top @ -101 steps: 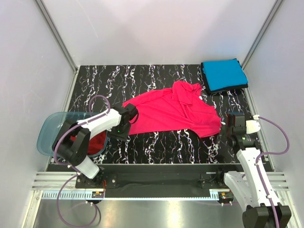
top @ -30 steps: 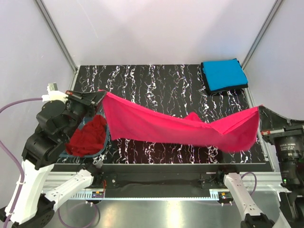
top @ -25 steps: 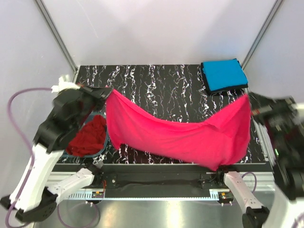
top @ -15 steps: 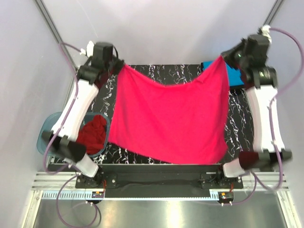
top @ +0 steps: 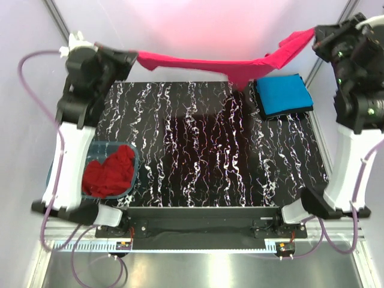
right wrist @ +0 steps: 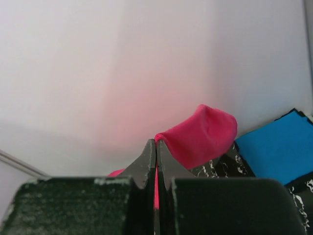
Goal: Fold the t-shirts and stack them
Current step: Flatten the tshirt out
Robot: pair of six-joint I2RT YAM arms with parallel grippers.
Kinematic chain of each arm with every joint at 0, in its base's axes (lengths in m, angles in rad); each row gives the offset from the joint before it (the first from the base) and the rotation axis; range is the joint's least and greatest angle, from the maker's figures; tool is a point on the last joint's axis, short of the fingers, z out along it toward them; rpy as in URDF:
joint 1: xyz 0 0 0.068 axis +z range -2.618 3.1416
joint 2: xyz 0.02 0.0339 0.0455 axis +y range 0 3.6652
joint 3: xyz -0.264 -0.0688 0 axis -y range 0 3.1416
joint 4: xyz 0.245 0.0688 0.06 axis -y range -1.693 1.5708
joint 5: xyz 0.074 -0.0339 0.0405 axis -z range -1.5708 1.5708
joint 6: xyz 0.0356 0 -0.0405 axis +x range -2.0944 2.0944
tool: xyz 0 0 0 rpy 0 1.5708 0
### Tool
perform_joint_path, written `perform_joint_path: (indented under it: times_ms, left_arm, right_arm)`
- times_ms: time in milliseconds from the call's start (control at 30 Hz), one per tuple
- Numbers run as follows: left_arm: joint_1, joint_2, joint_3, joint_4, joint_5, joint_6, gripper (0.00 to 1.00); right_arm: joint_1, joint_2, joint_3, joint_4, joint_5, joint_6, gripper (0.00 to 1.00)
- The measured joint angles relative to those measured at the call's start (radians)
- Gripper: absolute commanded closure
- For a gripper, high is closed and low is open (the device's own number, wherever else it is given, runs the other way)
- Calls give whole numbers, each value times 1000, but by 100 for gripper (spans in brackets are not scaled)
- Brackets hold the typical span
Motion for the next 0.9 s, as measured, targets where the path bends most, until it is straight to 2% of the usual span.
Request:
perform_joint_path:
  times_ms: [133,233,400,533,667,900]
  left_arm:
    - [0,-209,-325,73,4,11,100]
    - [1,-294,-572,127,19,13,100]
    - [1,-316,-966,144,46,25,100]
    - [1,-377,-1180,141,57,45,100]
    - [1,-478,-1326,148,60,48,100]
    - [1,-505,-1469,154,61,57,100]
  right_arm:
    - [0,-164,-254,14,35,-3,100]
    - [0,-291,-544,50,51,8,100]
    - [0,-455,-1057,63,59,51,100]
    - [0,-598,-1366,18,59,119,100]
    - [0,-736,-1505,-77,70,214,100]
    - [0,-810,-1571,-184,143,329,100]
